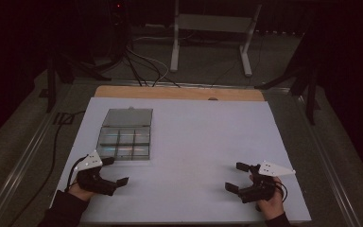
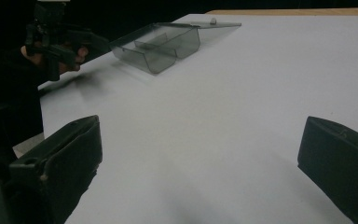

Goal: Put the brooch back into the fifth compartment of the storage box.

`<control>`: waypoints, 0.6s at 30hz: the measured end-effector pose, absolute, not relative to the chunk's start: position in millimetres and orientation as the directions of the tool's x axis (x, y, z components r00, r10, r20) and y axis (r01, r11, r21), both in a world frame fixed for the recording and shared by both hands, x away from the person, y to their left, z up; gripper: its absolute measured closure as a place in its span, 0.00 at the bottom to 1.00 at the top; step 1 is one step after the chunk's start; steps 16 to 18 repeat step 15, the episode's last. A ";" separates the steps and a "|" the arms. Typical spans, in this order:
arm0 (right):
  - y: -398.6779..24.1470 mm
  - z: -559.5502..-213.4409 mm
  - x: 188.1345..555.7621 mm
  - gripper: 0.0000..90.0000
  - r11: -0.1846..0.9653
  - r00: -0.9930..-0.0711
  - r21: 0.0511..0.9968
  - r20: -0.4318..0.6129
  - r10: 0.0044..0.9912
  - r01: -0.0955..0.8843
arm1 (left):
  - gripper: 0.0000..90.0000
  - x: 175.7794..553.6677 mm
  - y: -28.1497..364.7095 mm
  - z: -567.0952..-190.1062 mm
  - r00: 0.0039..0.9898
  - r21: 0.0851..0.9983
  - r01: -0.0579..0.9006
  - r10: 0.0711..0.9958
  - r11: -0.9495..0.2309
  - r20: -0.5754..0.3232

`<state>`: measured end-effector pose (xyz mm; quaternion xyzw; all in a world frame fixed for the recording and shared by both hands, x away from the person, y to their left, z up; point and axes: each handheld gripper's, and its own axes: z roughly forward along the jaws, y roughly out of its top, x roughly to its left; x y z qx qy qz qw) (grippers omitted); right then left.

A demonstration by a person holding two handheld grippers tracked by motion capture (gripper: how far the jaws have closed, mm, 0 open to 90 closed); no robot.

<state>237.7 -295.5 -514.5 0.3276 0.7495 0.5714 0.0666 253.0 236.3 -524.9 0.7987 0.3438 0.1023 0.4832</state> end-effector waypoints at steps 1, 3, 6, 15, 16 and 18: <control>-295.5 -514.5 237.9 0.00 0.130 -0.776 0.900 0.276 0.568 0.415 | 0.01 251.3 237.5 -527.0 0.733 0.841 0.456 0.659 -0.290 -0.170; -295.5 -514.7 238.1 0.00 0.126 -0.774 0.900 0.279 0.568 0.417 | 0.01 247.2 241.0 -529.5 0.715 0.841 0.465 0.678 -0.279 -0.170; -295.5 -514.8 238.2 0.00 0.129 -0.775 0.900 0.278 0.568 0.417 | 0.01 242.3 245.6 -532.2 0.714 0.829 0.483 0.675 -0.281 -0.187; -294.4 -516.4 239.8 0.00 0.131 -0.772 0.896 0.282 0.569 0.424 | 0.01 238.0 241.0 -531.5 0.738 0.819 0.473 0.654 -0.326 -0.166; -294.4 -516.4 239.8 0.00 0.131 -0.772 0.896 0.282 0.569 0.424 | 0.01 238.0 241.0 -531.5 0.738 0.819 0.473 0.654 -0.326 -0.166; -294.4 -516.4 239.8 0.00 0.131 -0.772 0.896 0.282 0.569 0.424 | 0.01 238.0 241.0 -531.5 0.738 0.819 0.473 0.654 -0.326 -0.166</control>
